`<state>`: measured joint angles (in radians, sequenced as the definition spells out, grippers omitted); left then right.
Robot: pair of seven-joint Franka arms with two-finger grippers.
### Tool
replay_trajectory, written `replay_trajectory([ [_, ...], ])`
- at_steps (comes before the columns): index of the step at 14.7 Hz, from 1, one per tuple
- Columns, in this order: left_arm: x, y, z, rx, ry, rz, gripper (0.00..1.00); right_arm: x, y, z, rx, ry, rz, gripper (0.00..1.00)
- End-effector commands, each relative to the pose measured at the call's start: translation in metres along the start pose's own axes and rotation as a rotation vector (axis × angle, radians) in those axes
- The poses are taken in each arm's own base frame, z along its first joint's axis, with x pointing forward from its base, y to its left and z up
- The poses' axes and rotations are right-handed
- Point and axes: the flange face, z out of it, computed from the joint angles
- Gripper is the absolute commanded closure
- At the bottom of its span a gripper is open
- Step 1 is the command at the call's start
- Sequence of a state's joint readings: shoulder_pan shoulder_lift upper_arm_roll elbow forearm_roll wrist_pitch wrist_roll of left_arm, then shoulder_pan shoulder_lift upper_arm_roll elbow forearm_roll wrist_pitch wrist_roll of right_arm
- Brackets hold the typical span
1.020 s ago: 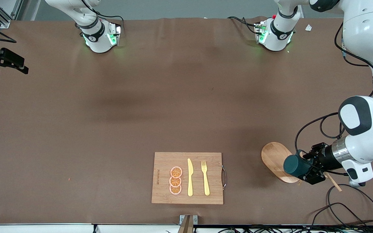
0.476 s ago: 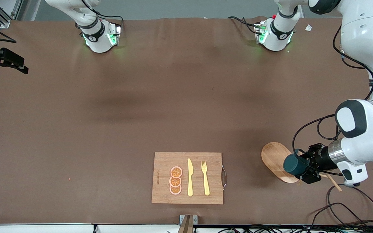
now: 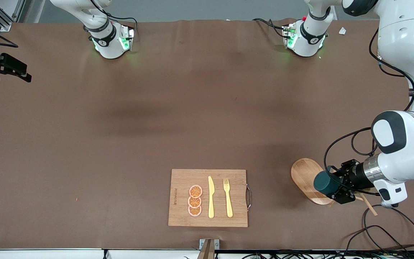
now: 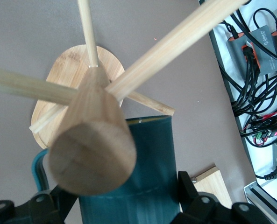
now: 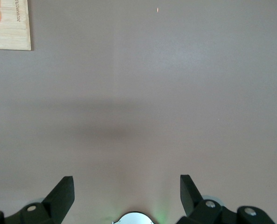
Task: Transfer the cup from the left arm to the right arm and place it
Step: 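Lift the teal mug off the stand with the left gripper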
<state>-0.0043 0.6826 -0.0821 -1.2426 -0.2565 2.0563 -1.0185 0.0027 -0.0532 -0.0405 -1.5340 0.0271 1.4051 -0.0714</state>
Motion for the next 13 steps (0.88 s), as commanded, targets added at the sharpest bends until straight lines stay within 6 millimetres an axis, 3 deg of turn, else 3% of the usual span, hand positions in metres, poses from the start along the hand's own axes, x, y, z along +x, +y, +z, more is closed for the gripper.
replay_trajectory([
  [1, -0.023, 0.01, -0.019, -0.022, -0.005, -0.009, 0.38, -0.008, -0.001, -0.005, 0.003, 0.016, -0.009, 0.0],
  [5, -0.051, 0.015, -0.038, 0.004, -0.022, 0.01, 0.38, -0.008, -0.001, -0.005, 0.004, 0.015, -0.009, 0.0],
  [6, -0.067, 0.019, -0.047, 0.008, -0.027, 0.018, 0.38, -0.008, 0.0, -0.005, 0.004, 0.015, -0.007, 0.0],
  [9, -0.131, 0.035, -0.052, 0.041, -0.016, 0.045, 0.38, -0.008, -0.001, -0.005, 0.004, 0.015, -0.009, 0.0],
  [11, -0.179, 0.044, -0.042, 0.083, 0.062, 0.074, 0.38, -0.008, 0.0, -0.005, 0.004, 0.015, -0.007, 0.0],
  [13, -0.24, 0.053, -0.029, 0.103, 0.079, 0.147, 0.38, -0.008, 0.0, -0.005, 0.004, 0.015, -0.007, 0.0],
])
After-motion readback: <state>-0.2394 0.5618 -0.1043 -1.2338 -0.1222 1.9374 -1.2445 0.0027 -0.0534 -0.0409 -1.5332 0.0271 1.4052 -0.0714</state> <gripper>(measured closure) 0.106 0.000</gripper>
